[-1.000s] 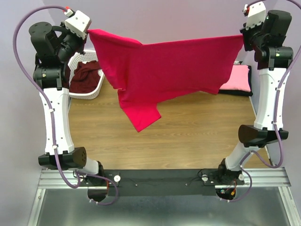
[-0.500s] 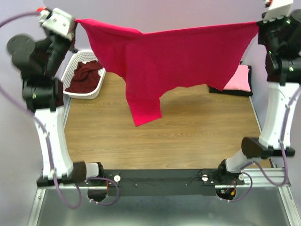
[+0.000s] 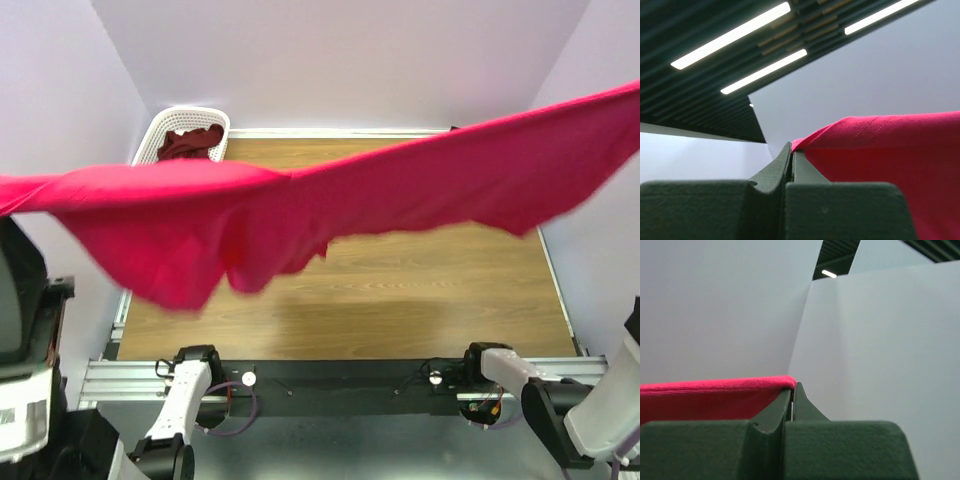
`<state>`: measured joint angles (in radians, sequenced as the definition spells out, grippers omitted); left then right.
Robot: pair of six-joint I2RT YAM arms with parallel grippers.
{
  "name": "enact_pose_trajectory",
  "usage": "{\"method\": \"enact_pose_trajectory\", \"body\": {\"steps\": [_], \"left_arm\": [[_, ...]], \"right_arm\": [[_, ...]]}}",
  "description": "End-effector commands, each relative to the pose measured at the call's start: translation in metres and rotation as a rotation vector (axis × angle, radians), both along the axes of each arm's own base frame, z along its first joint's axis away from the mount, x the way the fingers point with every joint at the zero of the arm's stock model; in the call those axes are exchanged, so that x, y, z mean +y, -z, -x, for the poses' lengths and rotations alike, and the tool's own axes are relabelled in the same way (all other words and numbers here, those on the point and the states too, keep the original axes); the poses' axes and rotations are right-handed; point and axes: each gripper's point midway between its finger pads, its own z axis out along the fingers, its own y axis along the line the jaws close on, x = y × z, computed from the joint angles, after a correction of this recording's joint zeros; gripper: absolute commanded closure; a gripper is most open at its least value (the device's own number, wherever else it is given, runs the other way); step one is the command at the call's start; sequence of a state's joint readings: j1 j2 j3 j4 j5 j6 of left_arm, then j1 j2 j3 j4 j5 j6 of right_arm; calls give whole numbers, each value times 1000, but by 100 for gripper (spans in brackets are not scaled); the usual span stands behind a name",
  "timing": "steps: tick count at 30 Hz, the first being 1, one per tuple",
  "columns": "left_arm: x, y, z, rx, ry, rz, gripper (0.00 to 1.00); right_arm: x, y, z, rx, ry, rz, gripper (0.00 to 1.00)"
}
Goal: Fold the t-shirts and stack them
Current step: Flatten the tshirt out
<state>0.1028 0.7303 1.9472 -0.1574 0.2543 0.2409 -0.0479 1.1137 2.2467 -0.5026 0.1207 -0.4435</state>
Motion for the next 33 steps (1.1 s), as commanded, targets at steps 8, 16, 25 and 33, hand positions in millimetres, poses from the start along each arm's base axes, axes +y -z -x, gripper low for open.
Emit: {"method": "enact_pose_trajectory", "body": {"steps": [8, 16, 25, 33], "left_arm": [[18, 68, -69, 276, -196, -111, 100], [-16, 265, -153, 735, 11, -350, 100], [-1, 449, -267, 1171, 89, -288, 100], [7, 506, -362, 1348, 46, -245, 100]], "right_arm": [[-1, 63, -50, 195, 29, 100, 100], [28, 278, -104, 657, -167, 213, 99], [47, 460, -163, 1038, -357, 246, 99], [49, 524, -238, 1200, -426, 228, 99]]}}
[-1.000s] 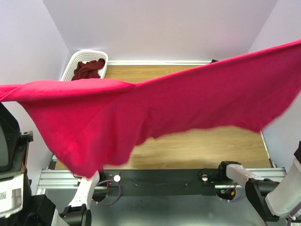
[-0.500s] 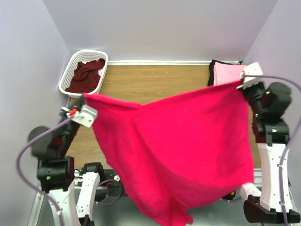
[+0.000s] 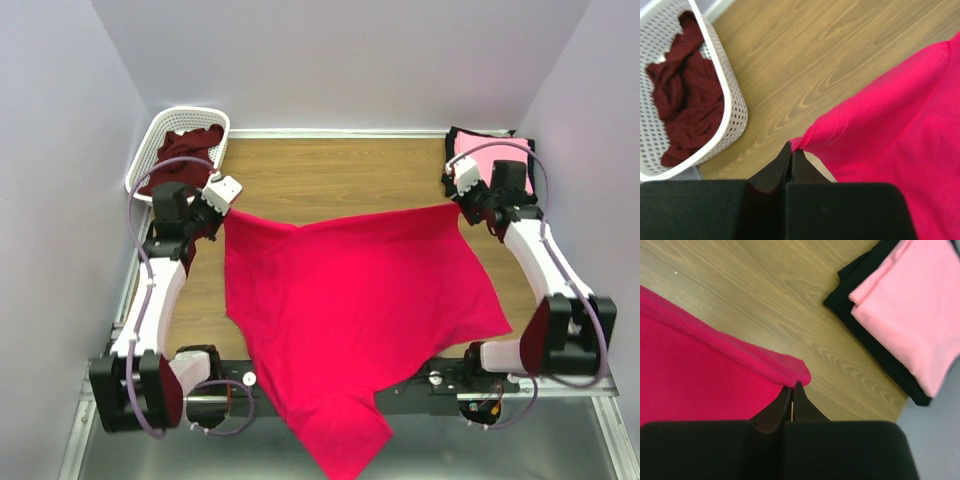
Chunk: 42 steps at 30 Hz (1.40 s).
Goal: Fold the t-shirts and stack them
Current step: Flatten the tshirt out, then fold the tshirt
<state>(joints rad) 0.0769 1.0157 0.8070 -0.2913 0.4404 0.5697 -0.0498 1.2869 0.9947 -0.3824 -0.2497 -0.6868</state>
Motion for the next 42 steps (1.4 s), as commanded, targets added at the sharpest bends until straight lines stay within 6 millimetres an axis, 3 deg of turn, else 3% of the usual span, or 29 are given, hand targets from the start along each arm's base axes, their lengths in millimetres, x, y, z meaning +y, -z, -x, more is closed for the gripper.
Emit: {"method": "enact_pose_trajectory", "body": {"steps": [1, 2, 5, 6, 7, 8, 9, 10, 12, 13, 18, 21, 24, 28, 31, 35, 37, 42], "left_arm": [[1, -15, -53, -77, -48, -34, 100], [4, -17, -63, -79, -75, -49, 100], [-11, 6, -85, -28, -46, -58, 100], [-13, 1, -95, -38, -44, -57, 100], [-15, 12, -104, -14, -38, -58, 100], [-15, 4, -115, -31, -39, -57, 100], [7, 7, -123, -10, -188, -74, 100], [10, 21, -129, 29, -208, -76, 100], [13, 15, -141, 22, -230, -84, 100], [13, 16, -144, 27, -230, -84, 100], [5, 21, -152, 58, -207, -73, 100], [0, 22, -148, 78, -195, -72, 100], [-4, 22, -137, 114, -185, -66, 100], [-18, 26, -109, 184, -159, -72, 100], [-28, 18, -74, 231, -153, -80, 100], [-56, 10, -35, 288, -118, -65, 100], [-61, 5, -23, 299, -119, -61, 100], [-83, 8, 27, 392, -6, -126, 100]], "right_arm": [[3, -14, -42, -71, -45, -4, 100], [3, 2, -49, -31, -48, -6, 100], [3, 2, -71, -31, -54, -10, 100], [2, 15, -79, 0, -49, -19, 99], [2, 10, -90, -13, -46, -21, 99], [1, 21, -99, 13, -41, -25, 100], [0, 18, -108, 4, -40, -23, 99], [-1, 18, -114, 3, -34, -18, 99], [-3, 24, -123, 11, -31, -12, 99], [-3, 33, -128, 26, -33, -11, 100], [-5, 36, -149, 22, -29, -8, 99], [-6, 40, -157, 27, -31, -8, 100], [-6, 40, -159, 24, -38, 3, 100], [-7, 41, -152, 27, -65, 35, 99], [-7, 41, -143, 27, -87, 58, 100], [-10, 33, -135, 12, -112, 87, 99], [-13, 30, -132, 7, -119, 92, 99], [-23, 15, -124, -18, -146, 131, 99]]}}
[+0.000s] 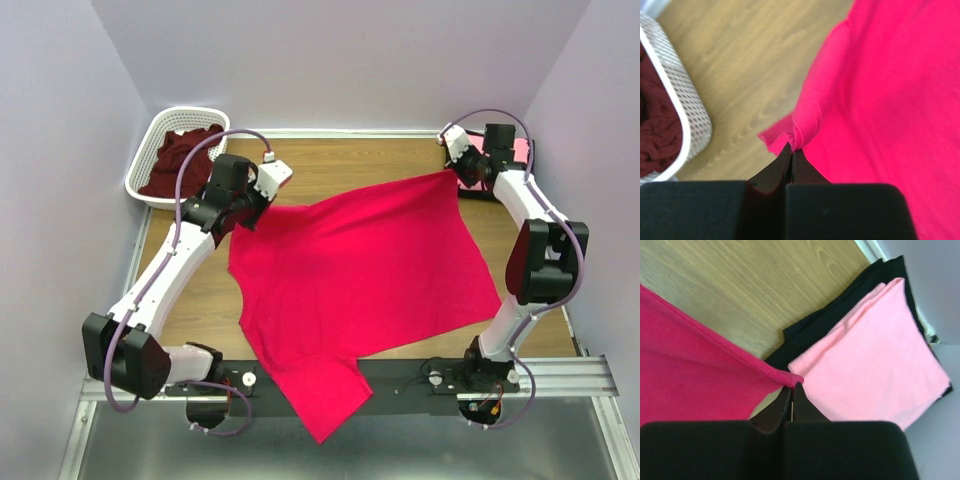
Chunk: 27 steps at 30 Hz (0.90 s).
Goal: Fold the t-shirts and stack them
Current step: Fold the tshirt
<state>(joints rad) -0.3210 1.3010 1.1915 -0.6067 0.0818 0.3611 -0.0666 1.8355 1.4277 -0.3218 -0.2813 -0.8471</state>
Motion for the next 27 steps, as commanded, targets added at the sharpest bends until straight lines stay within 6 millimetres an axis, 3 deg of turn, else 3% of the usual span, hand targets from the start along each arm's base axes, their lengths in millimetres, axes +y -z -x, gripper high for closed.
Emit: {"method": "enact_pose_trajectory", "body": {"steps": [1, 6, 10, 13, 21, 27], "left_arm": [[2, 17, 49, 155, 32, -57, 100], [-6, 24, 84, 207, 158, -72, 100], [-18, 42, 115, 298, 256, -77, 100], [-24, 47, 126, 308, 310, -120, 100], [-37, 6, 133, 306, 362, -87, 100], [-27, -11, 129, 245, 315, -106, 100]], "right_arm": [[-15, -19, 11, -32, -36, 38, 99], [-30, -10, 26, -5, -51, 86, 100], [-30, 12, 40, 43, -83, 109, 99], [-31, 19, 41, 59, -79, 112, 99], [-34, 12, 45, 50, -70, 131, 100], [-34, 1, 43, 32, -61, 127, 99]]}}
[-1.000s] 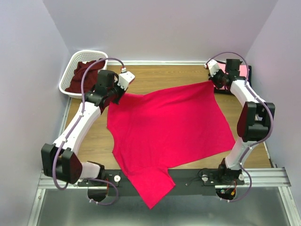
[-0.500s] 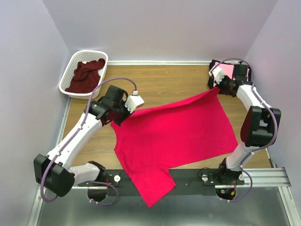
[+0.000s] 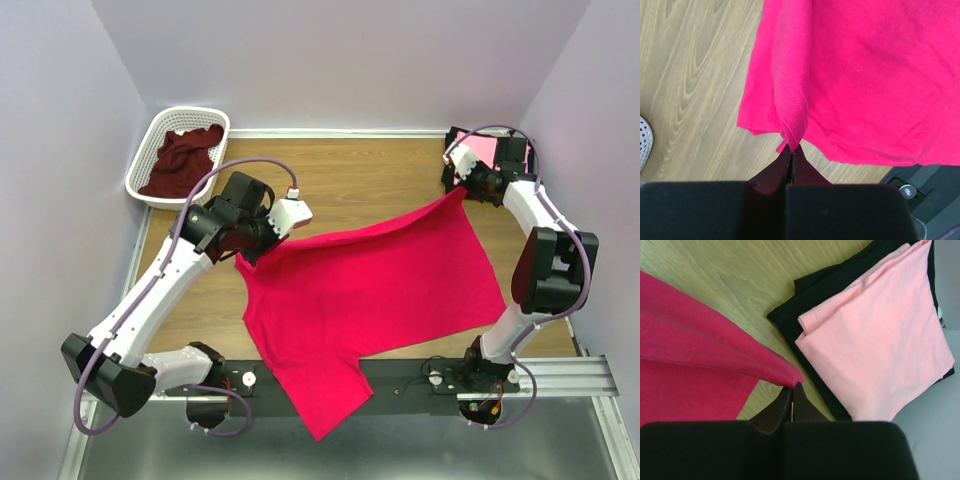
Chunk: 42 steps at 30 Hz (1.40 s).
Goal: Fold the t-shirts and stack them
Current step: Fold the tshirt
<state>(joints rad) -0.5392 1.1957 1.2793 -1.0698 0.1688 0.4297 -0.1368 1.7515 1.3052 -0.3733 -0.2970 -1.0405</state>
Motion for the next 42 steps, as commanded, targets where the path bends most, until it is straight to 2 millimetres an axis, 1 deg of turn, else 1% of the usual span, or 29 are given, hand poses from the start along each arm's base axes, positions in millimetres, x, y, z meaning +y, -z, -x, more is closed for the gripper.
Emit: {"method": "enact_pose_trajectory", "body": {"steps": [1, 4, 7, 10, 11, 13, 15, 16, 18, 19, 20, 21, 22, 23, 24, 28, 29, 31, 32, 33, 34, 35, 36, 37, 38, 39, 40, 41, 42], "left_arm": [[8, -11, 11, -12, -7, -10, 100], [6, -13, 14, -18, 20, 4, 100], [9, -10, 21, -33, 57, -11, 100], [1, -10, 33, -37, 114, 5, 100], [-10, -10, 43, -24, 170, 23, 100], [-19, -4, 54, 6, 228, 38, 100], [-25, 1, 58, 30, 270, 49, 100], [-27, 7, 60, 45, 296, 35, 91], [-32, 11, 66, 60, 333, 27, 76], [-36, 15, 72, 63, 371, 14, 62], [-37, 18, 77, 64, 391, 2, 55], [-35, 21, 77, 54, 393, -23, 47], [-33, 26, 78, 58, 393, -43, 41], [-29, 28, 74, 45, 374, -71, 36], [-28, 27, 72, 35, 370, -75, 35], [-5, 18, 40, 4, 260, -34, 34], [17, 19, 21, 0, 166, -33, 33], [32, 30, -1, 3, 77, -48, 30], [40, 34, -10, 7, 40, -53, 30], [51, 38, -20, 19, -24, -37, 29], [54, 45, -34, 24, -59, -23, 25], [57, 51, -40, 43, -82, -15, 24], [63, 58, -48, 58, -114, -19, 24], [74, 69, -62, 84, -185, -11, 24], [78, 75, -67, 98, -203, -2, 23], [82, 81, -72, 108, -216, 3, 19], [86, 89, -83, 99, -248, 6, 18], [90, 94, -88, 92, -264, -3, 18], [92, 101, -91, 96, -270, -10, 18]], "right_arm": [[-2, -17, 4, -20, 11, 8, 99], [-3, -21, 8, -27, 0, 23, 99], [-6, -12, 19, -7, -18, 59, 100], [-8, -6, 29, 6, -26, 76, 99], [-10, -1, 32, 18, -24, 81, 99], [-11, 5, 34, 31, -32, 93, 99], [-12, 14, 37, 55, -30, 100, 99], [-13, 18, 37, 64, -30, 104, 97], [-15, 24, 38, 80, -21, 111, 86], [-16, 24, 38, 81, -16, 110, 81], [-16, 23, 39, 81, -11, 107, 76], [-16, 23, 40, 81, -8, 107, 62], [-18, 19, 42, 71, -3, 109, 55], [-18, 20, 45, 76, -1, 112, 39], [-19, 19, 47, 75, 2, 111, 35], [-23, 9, 59, 67, 23, 102, 32], [-21, 6, 59, 64, 23, 93, 32], [-15, 4, 65, 88, 21, 51, 31], [-10, 5, 67, 108, 13, 29, 31], [-3, -4, 63, 104, -8, -2, 31], [6, 0, 67, 142, -4, -27, 32], [11, 2, 67, 162, -3, -31, 34], [15, 10, 69, 198, -9, -32, 39], [22, 14, 72, 223, -13, -40, 42], [25, 18, 73, 240, -11, -44, 45], [28, 28, 77, 270, -8, -37, 46], [38, 34, 78, 289, -18, -34, 50], [40, 45, 80, 322, -11, -23, 52], [43, 46, 81, 326, -13, -24, 54]]}}
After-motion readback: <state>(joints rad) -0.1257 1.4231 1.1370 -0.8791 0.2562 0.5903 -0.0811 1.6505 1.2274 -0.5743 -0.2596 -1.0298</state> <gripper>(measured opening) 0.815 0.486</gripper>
